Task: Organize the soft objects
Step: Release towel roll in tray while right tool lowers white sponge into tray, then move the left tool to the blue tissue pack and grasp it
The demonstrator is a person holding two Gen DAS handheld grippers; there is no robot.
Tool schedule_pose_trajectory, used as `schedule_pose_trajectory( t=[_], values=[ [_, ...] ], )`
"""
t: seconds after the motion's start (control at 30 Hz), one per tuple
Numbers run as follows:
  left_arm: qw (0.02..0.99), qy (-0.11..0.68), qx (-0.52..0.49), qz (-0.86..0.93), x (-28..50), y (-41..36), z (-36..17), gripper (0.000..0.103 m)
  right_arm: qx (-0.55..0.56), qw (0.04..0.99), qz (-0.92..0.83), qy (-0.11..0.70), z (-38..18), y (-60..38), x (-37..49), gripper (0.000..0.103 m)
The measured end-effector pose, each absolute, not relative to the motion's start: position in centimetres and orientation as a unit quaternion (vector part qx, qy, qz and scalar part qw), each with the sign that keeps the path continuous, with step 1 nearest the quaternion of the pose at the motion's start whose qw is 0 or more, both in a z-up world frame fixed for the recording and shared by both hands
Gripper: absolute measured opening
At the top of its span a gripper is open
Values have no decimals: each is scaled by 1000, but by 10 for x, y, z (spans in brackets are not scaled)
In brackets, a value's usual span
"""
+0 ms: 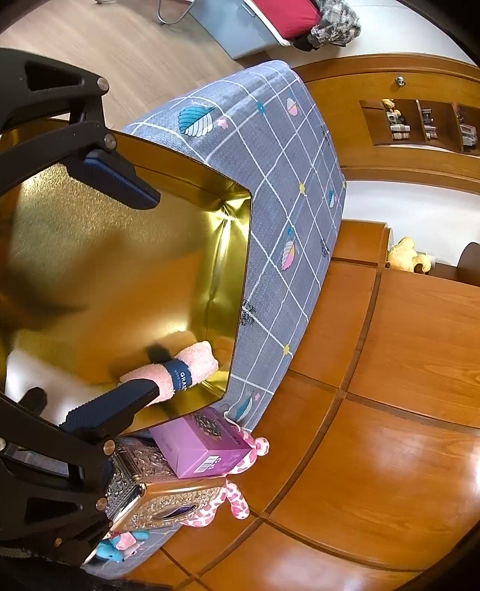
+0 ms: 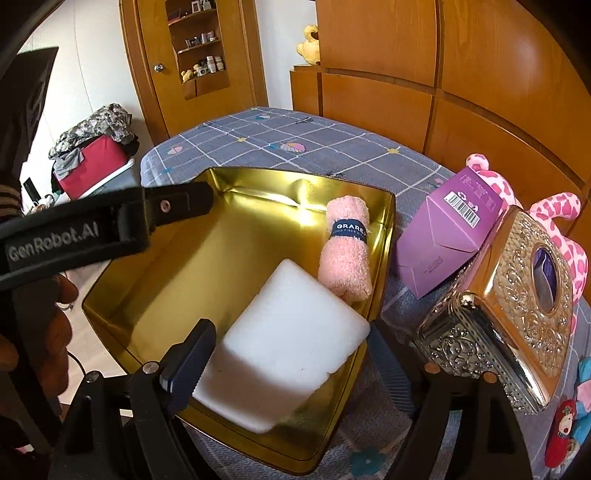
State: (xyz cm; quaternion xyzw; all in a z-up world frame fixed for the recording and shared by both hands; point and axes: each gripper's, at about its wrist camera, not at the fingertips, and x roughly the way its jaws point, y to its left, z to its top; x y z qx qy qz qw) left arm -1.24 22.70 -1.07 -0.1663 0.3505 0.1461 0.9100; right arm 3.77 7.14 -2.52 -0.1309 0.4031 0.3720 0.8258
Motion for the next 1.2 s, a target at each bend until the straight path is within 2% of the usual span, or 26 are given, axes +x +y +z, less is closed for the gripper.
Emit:
schedule_pose_trajectory(
  t=[0.03,0.07,0.57,0.93,1.2],
  values=[
    [910,350,-169,146,-13,228,-10,94,-121,826,376,402,-23,70,38,98],
    [910,349,-170,147,-13,229,-10,94,-114,825,378,404,-21,69,39,100],
    [919,349,-140,115,-12,207,-10,95,-62,879,288,374,6,-1,39,100],
    [937,343,-63,-31,-3,121,6,95,3,912,172,373,11,-105,38,100],
    [926,353,1,-134,10,42,14,94,38,928,50,368,17,-218,22,100]
  ],
)
